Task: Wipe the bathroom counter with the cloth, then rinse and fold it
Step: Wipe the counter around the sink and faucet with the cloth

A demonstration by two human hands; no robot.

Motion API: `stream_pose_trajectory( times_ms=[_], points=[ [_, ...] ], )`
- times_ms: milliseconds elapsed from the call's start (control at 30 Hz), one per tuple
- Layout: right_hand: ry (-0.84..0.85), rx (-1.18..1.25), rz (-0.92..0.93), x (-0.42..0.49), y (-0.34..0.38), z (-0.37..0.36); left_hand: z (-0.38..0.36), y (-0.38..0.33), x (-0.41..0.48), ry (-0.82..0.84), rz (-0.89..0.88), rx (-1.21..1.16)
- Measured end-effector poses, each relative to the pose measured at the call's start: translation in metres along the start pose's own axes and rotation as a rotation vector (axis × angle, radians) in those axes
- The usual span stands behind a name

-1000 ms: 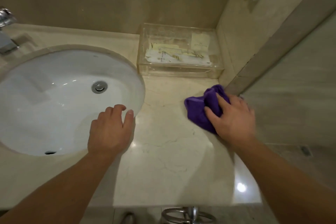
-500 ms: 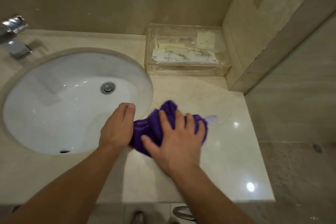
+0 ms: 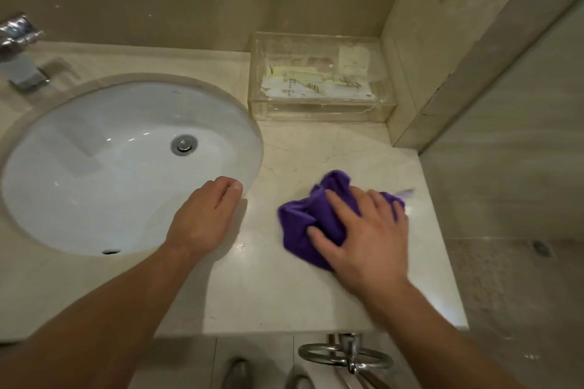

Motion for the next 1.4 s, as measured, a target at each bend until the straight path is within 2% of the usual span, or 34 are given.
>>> stream_pose_trajectory(
  times_ms=[133, 267, 400, 633, 733, 833, 933, 1167, 1267, 1400],
  points=[
    [-0.069, 0.002, -0.143, -0.014, -0.071, 0.012, -0.003, 0.001, 0.002, 0.077, 0.007, 0.017],
    [-0.096, 0.024, -0.202, -0.029, -0.070, 0.007, -0.005, -0.002, 0.003, 0.121, 0.026, -0.009],
    [-0.044, 0.016, -0.187, -0.042, -0.028, -0.009, -0.006, -0.001, 0.005, 0.148, 0.044, -0.046],
    [-0.029, 0.083, 0.046, -0.047, 0.099, -0.033, -0.008, 0.002, 0.009, 0.151, -0.002, 0.045],
    [-0.011, 0.077, 0.121, -0.049, 0.115, -0.038, -0.008, 0.003, 0.007, 0.169, -0.018, 0.068],
    [-0.019, 0.105, 0.131, -0.056, 0.093, -0.036, -0.010, 0.001, 0.004, 0.168, 0.014, 0.193],
    [-0.042, 0.119, 0.050, -0.069, 0.050, -0.032, -0.012, -0.005, 0.001, 0.103, 0.041, 0.395],
    [-0.097, 0.106, -0.243, -0.097, -0.071, -0.016, -0.014, -0.011, -0.002, 0.112, 0.032, 0.447],
    [-0.131, 0.114, -0.265, -0.099, -0.076, -0.016, -0.013, -0.016, -0.003, 0.122, 0.031, 0.450],
    [-0.131, 0.107, -0.277, -0.086, -0.047, -0.016, -0.014, -0.015, -0.005, 0.162, 0.051, 0.435]
  ],
)
Point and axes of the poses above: each hand's wrist, its own x-axis towards the middle knuckle, its own z-axis out of the back of the hand, y = z × x, the point moved 5 cm from there along x, towards the middle knuckle, and after that the axes turned 15 degrees about y, right-handed, at the moved point
